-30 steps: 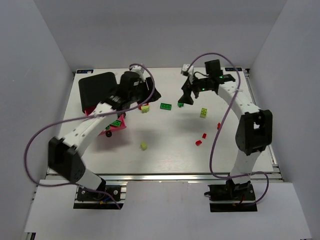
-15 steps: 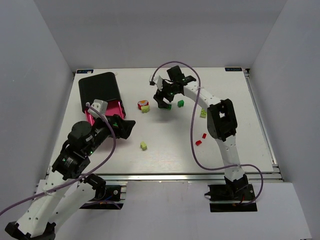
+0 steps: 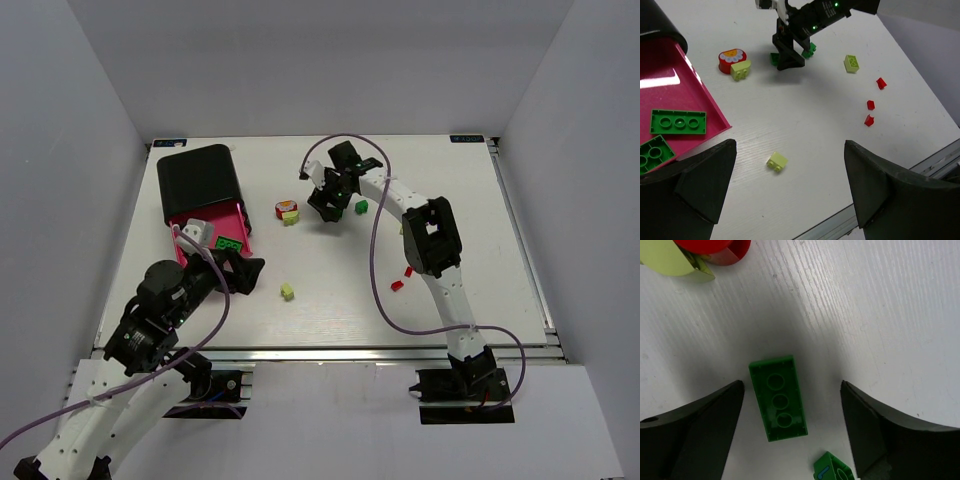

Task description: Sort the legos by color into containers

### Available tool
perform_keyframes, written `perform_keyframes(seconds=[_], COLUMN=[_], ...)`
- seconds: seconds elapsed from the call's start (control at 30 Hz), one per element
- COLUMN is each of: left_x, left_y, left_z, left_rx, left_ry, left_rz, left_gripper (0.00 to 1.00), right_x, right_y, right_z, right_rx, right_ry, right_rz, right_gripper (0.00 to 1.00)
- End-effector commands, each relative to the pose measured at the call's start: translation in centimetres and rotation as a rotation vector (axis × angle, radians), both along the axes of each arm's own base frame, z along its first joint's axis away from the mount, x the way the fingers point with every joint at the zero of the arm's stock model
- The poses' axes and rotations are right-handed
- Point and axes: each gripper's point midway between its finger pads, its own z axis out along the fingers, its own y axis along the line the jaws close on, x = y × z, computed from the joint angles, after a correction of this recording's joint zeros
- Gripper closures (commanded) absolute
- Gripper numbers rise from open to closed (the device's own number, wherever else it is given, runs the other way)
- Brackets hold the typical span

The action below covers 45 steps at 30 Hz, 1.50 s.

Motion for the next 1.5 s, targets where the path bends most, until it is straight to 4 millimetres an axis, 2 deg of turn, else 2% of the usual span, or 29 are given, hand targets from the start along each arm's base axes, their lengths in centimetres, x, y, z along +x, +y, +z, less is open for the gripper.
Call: perform_keyframes(seconds=[0.0, 0.07, 0.1, 0.2, 0.3, 0.33, 0.37, 0.4, 0.43, 0.47, 0.5, 0.53, 0.6, 0.63, 0.67, 0.7, 0.73, 0.77, 0.8, 0.87, 0.9, 0.93, 0.97, 1.0, 1.03, 1.07, 1.2, 1.37, 1.47], left_x=[-0.2, -0.2, -0.2, -0.4, -0.6, -0.7, -0.8, -0.8, -1.0, -1.1, -1.2, -1.3, -1.6, -1.7, -1.8, -2.0, -2.2, -2.3, -2.6, -2.9, -3.0, -3.2, -3.3, -3.4, -3.4, -3.5, -3.8, -4.0, -3.9], left_y=[0.2, 0.5, 0.6, 0.8, 1.1, 1.3, 1.4, 1.5, 1.7, 1.8, 2.0, 2.2, 2.8, 3.0, 3.2, 3.7, 3.8, 3.9, 4.2, 4.3, 4.4, 4.8, 4.9, 5.0, 5.3, 5.3, 5.6, 6.0, 6.0], left_z=[0.2, 0.2, 0.2, 0.4, 0.7, 0.9, 1.0, 1.1, 1.4, 1.5, 1.6, 1.8, 2.5, 2.6, 2.8, 3.2, 3.4, 3.5, 4.0, 4.3, 4.3, 4.6, 4.6, 4.7, 4.9, 4.9, 5.1, 5.3, 5.2], left_rx=[-0.002, -0.002, -0.007, -0.022, -0.033, -0.041, -0.044, -0.048, -0.059, -0.061, -0.068, -0.075, -0.095, -0.102, -0.11, -0.121, -0.129, -0.136, -0.148, -0.158, -0.164, -0.174, -0.175, -0.18, -0.185, -0.188, -0.197, -0.208, -0.206], left_ry=[-0.019, -0.024, -0.025, -0.038, -0.05, -0.058, -0.063, -0.066, -0.078, -0.083, -0.089, -0.096, -0.123, -0.132, -0.142, -0.162, -0.172, -0.182, -0.203, -0.219, -0.224, -0.24, -0.239, -0.244, -0.252, -0.255, -0.266, -0.28, -0.276], left_rz=[-0.003, 0.015, 0.022, 0.028, 0.039, 0.046, 0.049, 0.051, 0.057, 0.062, 0.068, 0.074, 0.097, 0.107, 0.111, 0.126, 0.129, 0.131, 0.134, 0.135, 0.136, 0.145, 0.152, 0.155, 0.165, 0.165, 0.174, 0.186, 0.187], left_gripper=[0.02, 0.02, 0.02, 0.02, 0.02, 0.02, 0.02, 0.02, 0.02, 0.02, 0.02, 0.02, 0.02, 0.02, 0.02, 0.02, 0.02, 0.02, 0.02, 0.02, 0.02, 0.02, 0.02, 0.02, 0.02, 0.02, 0.02, 0.02, 0.02], right_x=[-0.2, -0.6, -0.7, -1.5, -2.7, -3.1, -3.1, -3.5, -3.6, -3.8, -4.0, -4.5, -5.8, -6.6, -7.4, -9.0, -10.1, -11.0, -12.9, -14.6, -15.1, -16.7, -16.6, -16.6, -16.5, -17.5, -19.0, -18.0, -17.8], right_y=[-0.3, -0.4, -0.6, -0.8, -0.9, -0.9, -0.9, -0.9, -0.8, -0.4, -0.2, 0.7, 2.0, 3.0, 3.7, 5.3, 6.1, 7.0, 8.7, 10.9, 11.8, 13.5, 14.5, 15.6, 16.4, 18.4, 22.4, 25.3, 26.0], right_z=[-0.2, -0.5, -0.6, -0.9, -1.2, -1.0, -0.9, -0.8, 0.3, 1.0, 2.0, 4.9, 7.8, 11.3, 13.1, 14.4, 16.6, 17.6, 18.5, 20.0, 20.5, 20.5, 21.5, 20.5, 20.8, 22.7, 23.2, 23.2, 22.1], right_rx=[-0.037, -0.041, -0.041, -0.037, -0.031, -0.025, -0.021, -0.022, -0.009, 0.003, 0.018, 0.077, 0.135, 0.2, 0.23, 0.253, 0.299, 0.321, 0.34, 0.386, 0.403, 0.411, 0.435, 0.425, 0.427, 0.466, 0.53, 0.546, 0.543], right_ry=[-0.003, 0.014, 0.02, 0.055, 0.101, 0.116, 0.117, 0.127, 0.119, 0.114, 0.106, 0.079, 0.053, 0.008, -0.009, -0.018, -0.028, -0.03, -0.026, -0.026, -0.033, -0.028, -0.055, -0.048, -0.069, -0.113, -0.187, -0.278, -0.274], right_rz=[0.003, 0.01, 0.008, 0.018, 0.037, 0.045, 0.047, 0.051, 0.053, 0.064, 0.07, 0.099, 0.147, 0.186, 0.212, 0.257, 0.285, 0.309, 0.353, 0.385, 0.397, 0.427, 0.43, 0.433, 0.434, 0.462, 0.479, 0.416, 0.398], right_gripper=[0.2, 0.26, 0.35, 0.52, 0.58, 0.63, 0.63, 0.7, 0.76, 0.76, 0.81, 0.82, 0.89, 0.9, 0.9, 0.91, 0.91, 0.92, 0.92, 0.91, 0.91, 0.9, 0.9, 0.9, 0.9, 0.9, 0.88, 0.85, 0.72])
